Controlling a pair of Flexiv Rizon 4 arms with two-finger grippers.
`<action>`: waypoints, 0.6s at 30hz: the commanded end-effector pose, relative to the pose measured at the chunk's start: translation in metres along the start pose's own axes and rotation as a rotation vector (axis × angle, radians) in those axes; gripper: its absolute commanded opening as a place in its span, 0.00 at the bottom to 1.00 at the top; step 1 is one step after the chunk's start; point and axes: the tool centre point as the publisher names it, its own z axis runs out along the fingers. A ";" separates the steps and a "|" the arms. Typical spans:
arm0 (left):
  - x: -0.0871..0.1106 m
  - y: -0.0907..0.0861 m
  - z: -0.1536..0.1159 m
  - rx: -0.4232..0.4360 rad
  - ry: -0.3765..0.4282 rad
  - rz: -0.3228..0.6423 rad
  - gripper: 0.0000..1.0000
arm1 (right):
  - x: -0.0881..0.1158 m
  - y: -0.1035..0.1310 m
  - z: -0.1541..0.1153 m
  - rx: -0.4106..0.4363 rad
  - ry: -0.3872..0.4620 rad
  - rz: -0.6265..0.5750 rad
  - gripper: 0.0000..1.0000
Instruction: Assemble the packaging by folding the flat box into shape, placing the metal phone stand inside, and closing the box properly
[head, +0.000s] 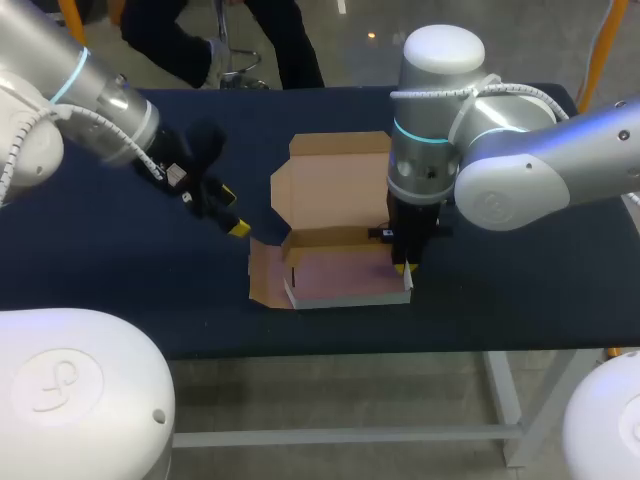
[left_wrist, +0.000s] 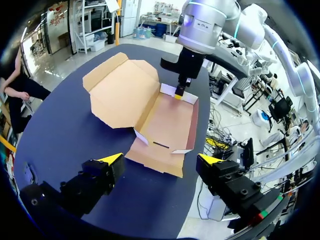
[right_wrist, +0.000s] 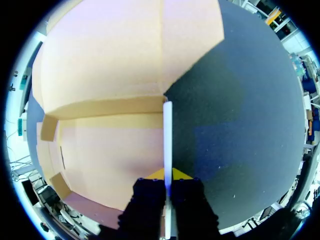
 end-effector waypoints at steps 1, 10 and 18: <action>0.010 0.012 0.007 0.219 -0.091 -0.920 1.00 | 0.000 0.000 0.000 0.002 -0.001 -0.001 0.00; 0.015 0.016 0.004 0.259 -0.215 -1.085 1.00 | 0.000 0.000 0.000 0.002 -0.001 -0.001 0.00; 0.015 0.016 0.004 0.259 -0.215 -1.085 1.00 | 0.000 0.000 0.000 0.002 -0.001 -0.001 0.00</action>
